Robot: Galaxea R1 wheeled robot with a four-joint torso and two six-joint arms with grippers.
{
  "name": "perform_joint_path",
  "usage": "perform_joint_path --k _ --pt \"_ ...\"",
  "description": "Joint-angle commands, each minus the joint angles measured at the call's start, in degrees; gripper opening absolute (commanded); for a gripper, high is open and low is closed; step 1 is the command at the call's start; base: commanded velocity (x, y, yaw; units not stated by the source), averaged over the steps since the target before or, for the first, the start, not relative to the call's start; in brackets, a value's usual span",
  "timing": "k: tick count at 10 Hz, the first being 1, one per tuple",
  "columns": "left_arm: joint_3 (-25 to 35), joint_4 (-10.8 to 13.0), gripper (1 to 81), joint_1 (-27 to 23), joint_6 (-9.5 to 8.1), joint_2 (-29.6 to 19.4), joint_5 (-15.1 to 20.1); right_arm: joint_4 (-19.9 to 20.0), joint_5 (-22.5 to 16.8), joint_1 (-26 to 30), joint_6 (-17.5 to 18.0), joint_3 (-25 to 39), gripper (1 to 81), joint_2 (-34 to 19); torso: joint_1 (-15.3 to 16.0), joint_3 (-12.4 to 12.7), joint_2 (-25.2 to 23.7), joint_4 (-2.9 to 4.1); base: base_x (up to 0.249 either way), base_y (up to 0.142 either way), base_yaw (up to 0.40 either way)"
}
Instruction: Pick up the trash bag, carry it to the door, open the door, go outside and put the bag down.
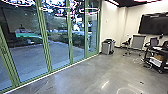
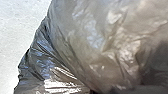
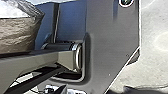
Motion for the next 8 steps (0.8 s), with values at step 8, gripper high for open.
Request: perform_joint_path --k 8 --pt "-0.2 -0.3 1.0 -3.5 1.00 0.1 4.2 -0.2 -3.6 3.2 0.0 0.1 81.1 0.1 0.0 0.0 0.0 0.00 0.143 -0.046 0.000"
